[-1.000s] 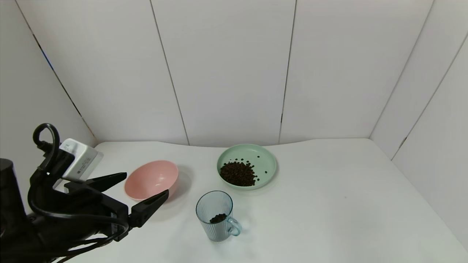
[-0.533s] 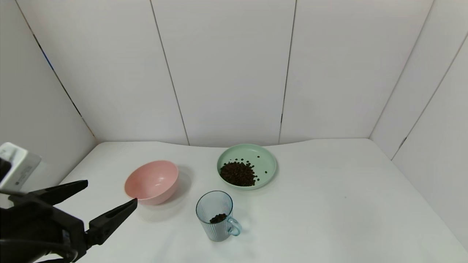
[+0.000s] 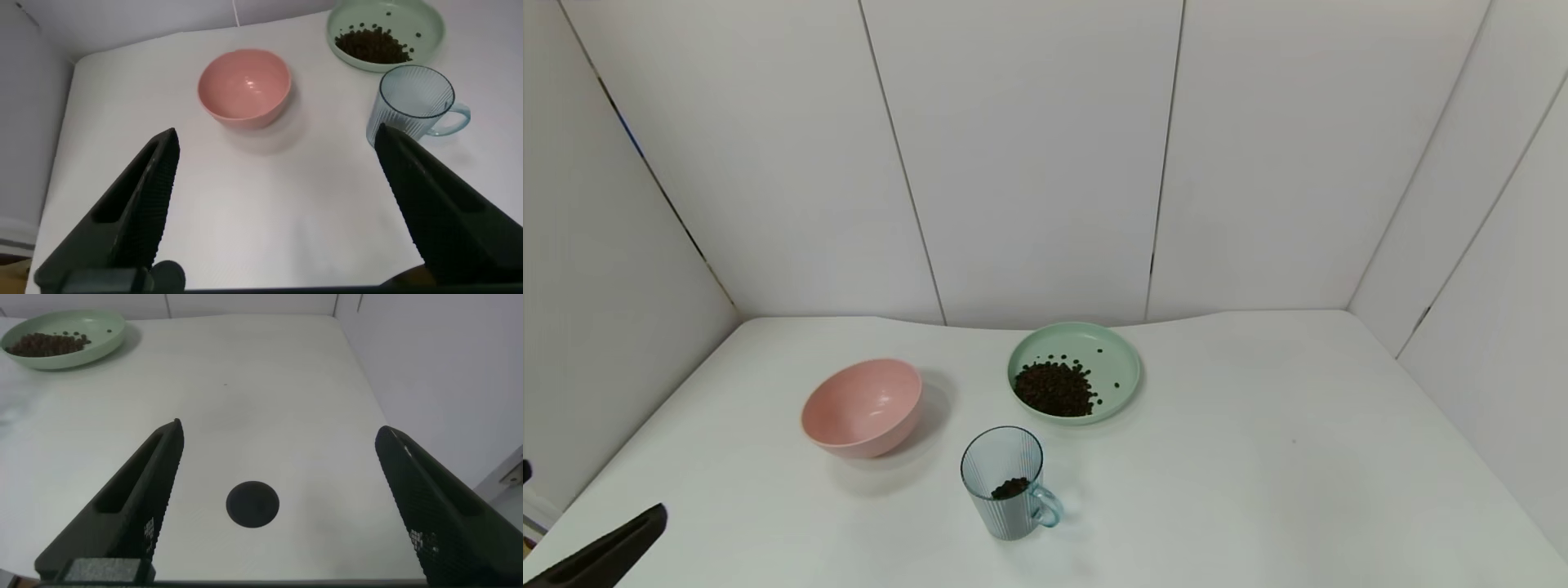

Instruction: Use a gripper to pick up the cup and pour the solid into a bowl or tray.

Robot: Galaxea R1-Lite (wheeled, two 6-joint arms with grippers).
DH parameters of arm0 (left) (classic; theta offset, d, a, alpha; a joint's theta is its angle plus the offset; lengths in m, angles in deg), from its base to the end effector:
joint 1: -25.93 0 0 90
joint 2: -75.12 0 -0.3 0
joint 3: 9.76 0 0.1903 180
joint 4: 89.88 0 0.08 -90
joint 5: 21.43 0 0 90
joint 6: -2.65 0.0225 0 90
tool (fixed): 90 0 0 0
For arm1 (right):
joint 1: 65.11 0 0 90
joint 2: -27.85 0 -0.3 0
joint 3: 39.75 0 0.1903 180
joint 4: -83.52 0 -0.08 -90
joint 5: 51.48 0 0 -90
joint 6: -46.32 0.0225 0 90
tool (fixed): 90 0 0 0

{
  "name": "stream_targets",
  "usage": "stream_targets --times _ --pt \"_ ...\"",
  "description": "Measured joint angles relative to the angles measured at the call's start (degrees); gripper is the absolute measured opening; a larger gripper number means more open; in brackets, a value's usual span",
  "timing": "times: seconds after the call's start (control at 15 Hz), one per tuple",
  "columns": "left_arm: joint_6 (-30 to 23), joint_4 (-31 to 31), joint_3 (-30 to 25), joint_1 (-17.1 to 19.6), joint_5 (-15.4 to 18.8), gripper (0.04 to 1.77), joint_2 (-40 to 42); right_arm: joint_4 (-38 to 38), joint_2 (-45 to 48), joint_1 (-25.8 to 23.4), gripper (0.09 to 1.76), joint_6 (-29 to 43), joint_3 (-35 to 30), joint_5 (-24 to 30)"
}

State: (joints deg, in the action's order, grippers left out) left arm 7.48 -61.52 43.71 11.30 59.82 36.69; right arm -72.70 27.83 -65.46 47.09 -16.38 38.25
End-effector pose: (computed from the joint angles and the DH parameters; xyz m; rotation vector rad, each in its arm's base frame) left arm 0.0476 -0.0089 0.2123 0.1310 0.2234 -0.1117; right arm -0.0228 0.0000 0.0748 0.0134 0.0074 -0.0109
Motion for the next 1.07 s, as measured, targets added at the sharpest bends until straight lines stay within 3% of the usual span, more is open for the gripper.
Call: stream_targets --times 0.6,1.07 --pt "0.85 13.51 1.01 12.15 2.00 1.72 21.98 -0.01 0.00 0.02 1.71 0.02 0.00 0.00" --pt "3.36 14.99 -1.52 14.63 5.62 1.72 32.84 0.00 0.00 0.02 1.71 0.02 0.00 -0.02"
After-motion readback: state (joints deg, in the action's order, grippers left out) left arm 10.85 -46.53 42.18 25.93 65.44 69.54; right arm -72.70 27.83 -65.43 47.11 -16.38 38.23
